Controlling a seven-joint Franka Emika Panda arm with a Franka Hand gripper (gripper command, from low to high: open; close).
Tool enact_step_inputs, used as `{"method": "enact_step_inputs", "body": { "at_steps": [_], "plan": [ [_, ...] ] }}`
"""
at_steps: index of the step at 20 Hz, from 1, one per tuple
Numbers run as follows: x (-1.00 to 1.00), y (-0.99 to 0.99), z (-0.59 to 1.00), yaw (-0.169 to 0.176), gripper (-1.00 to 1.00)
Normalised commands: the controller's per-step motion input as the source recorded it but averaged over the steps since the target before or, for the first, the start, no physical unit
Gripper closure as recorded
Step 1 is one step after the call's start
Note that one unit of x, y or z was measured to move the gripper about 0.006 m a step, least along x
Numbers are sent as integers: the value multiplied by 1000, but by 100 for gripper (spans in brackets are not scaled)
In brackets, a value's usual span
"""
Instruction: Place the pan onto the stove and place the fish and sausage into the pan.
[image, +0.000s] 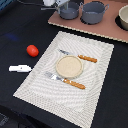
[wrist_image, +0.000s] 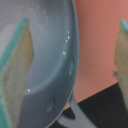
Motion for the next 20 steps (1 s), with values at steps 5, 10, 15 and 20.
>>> {"method": "enact_step_inputs", "body": {
  "at_steps": [5,10,15,20],
  "plan": [
    [-129,-717,822,-17,-100],
    [-63,-897,784,0,-100],
    [-4,-918,393,0,-100],
    [0,-948,7,7,-100]
  ]
}}
